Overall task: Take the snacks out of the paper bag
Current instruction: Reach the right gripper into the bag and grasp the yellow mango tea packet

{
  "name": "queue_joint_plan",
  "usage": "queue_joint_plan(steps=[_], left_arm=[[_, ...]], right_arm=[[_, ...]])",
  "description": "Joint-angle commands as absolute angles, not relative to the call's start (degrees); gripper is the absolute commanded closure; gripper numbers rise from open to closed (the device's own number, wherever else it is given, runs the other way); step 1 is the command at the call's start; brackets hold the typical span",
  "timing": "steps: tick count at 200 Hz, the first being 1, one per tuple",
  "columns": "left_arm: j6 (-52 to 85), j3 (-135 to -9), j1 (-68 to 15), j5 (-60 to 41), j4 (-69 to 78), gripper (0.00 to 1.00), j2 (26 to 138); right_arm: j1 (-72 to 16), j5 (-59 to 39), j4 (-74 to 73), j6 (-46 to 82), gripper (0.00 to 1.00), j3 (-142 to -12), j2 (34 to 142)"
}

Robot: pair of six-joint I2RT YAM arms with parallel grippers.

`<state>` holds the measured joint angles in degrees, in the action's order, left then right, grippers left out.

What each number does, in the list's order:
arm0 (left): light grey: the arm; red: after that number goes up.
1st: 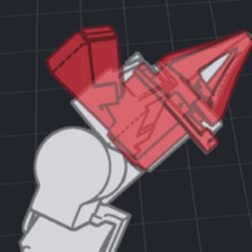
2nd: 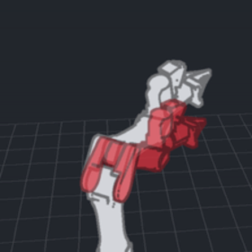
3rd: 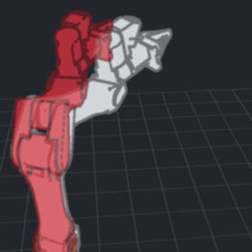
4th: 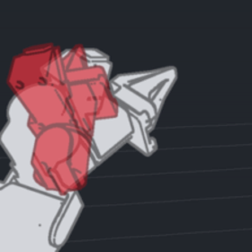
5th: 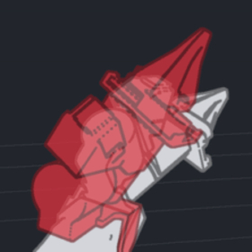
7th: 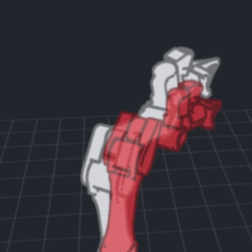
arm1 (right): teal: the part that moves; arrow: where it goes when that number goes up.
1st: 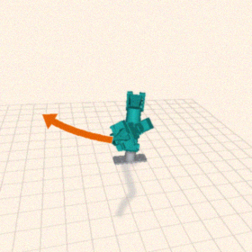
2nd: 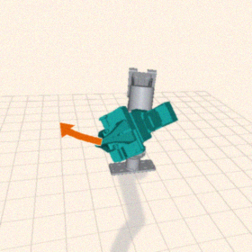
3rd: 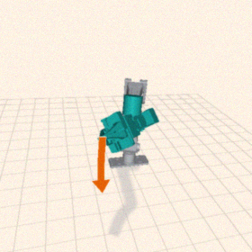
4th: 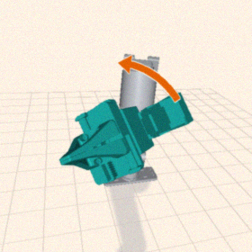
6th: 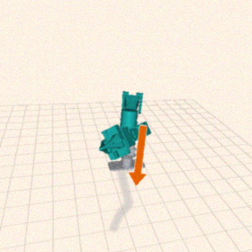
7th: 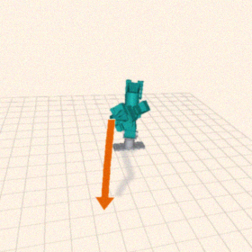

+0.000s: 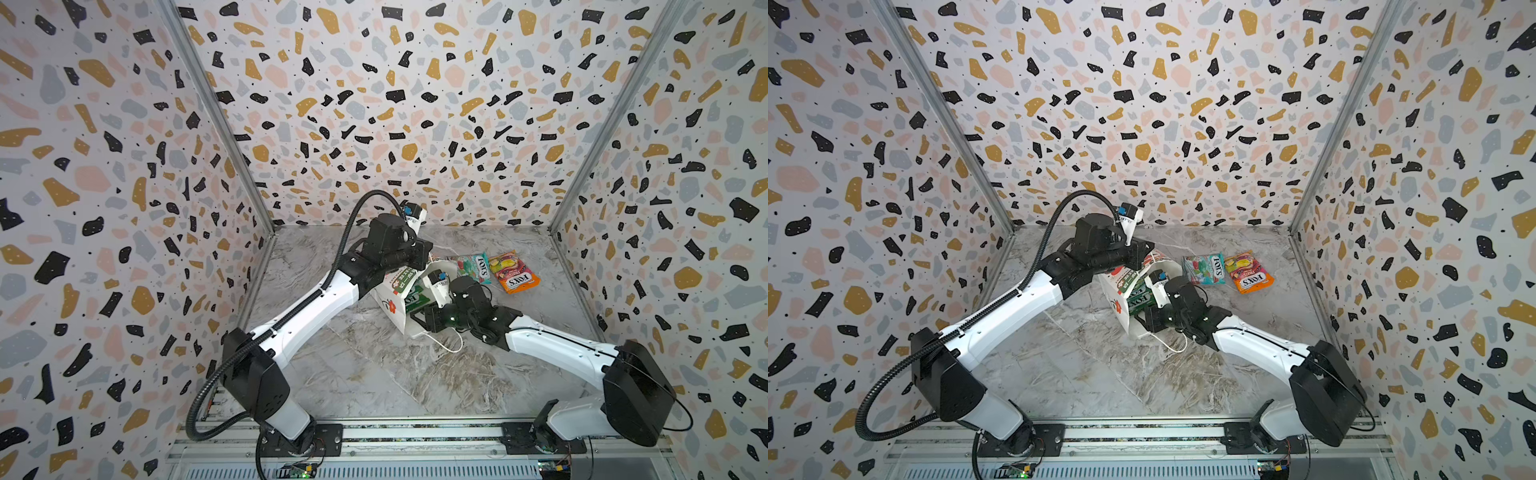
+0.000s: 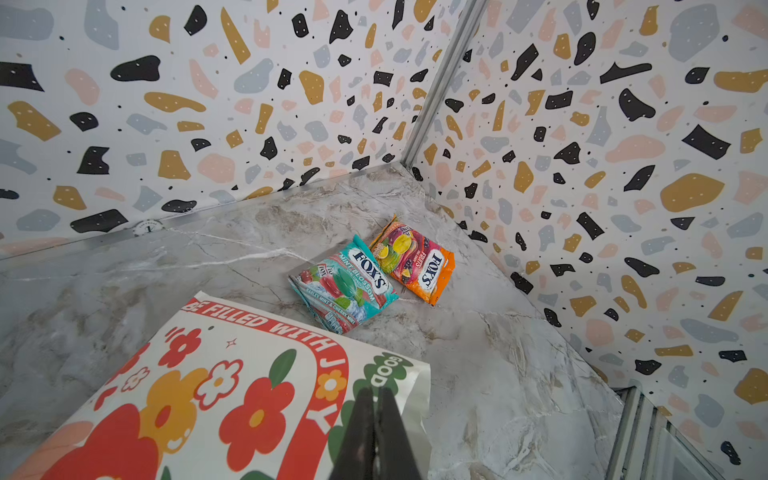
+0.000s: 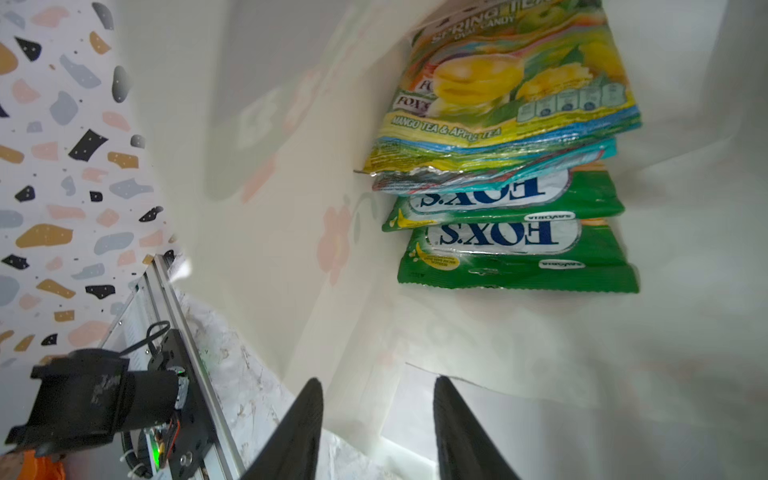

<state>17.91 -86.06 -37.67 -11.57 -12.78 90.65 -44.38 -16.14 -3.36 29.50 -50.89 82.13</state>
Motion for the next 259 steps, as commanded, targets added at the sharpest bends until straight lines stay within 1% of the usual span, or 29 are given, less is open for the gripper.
queue_joint_plan(steps=[1, 22, 50, 82, 128, 183, 212, 232, 259], left_arm=[[18.71, -85.60, -37.97, -12.35, -9.45, 1.00, 89.17], [18.72, -85.72, -37.97, -12.66, -9.56, 1.00, 89.34], [18.41, -85.89, -37.97, -12.57, -10.00, 1.00, 89.25], [18.20, -85.87, -37.97, -12.61, -10.57, 1.00, 89.06], [17.67, -86.29, -37.97, -12.50, -11.69, 1.00, 88.82], [17.49, -86.47, -37.97, -12.48, -12.33, 1.00, 88.93], [17.40, -86.65, -37.97, -12.48, -12.41, 1.00, 89.03], [17.32, -87.09, -37.97, -12.48, -12.69, 1.00, 89.21], [17.14, -87.28, -37.97, -12.29, -12.91, 1.00, 89.24]], right_arm=[[-44.56, -12.96, -6.54, 34.85, 0.56, -53.59, 83.88], [-44.15, -11.65, -7.12, 37.07, 0.57, -55.52, 87.03], [-42.53, -12.38, -9.86, 41.37, 0.59, -57.84, 90.19], [-39.66, -14.99, -13.95, 47.58, 0.61, -59.50, 93.78], [-38.10, -17.20, -18.76, 53.69, 0.64, -61.70, 97.83], [-37.50, -20.07, -21.18, 56.07, 0.65, -64.54, 102.07], [-37.52, -19.97, -20.53, 56.68, 0.65, -65.72, 103.33], [-37.46, -19.78, -19.91, 57.31, 0.62, -66.13, 104.21], [-37.47, -19.27, -20.21, 57.58, 0.61, -66.23, 104.51]])
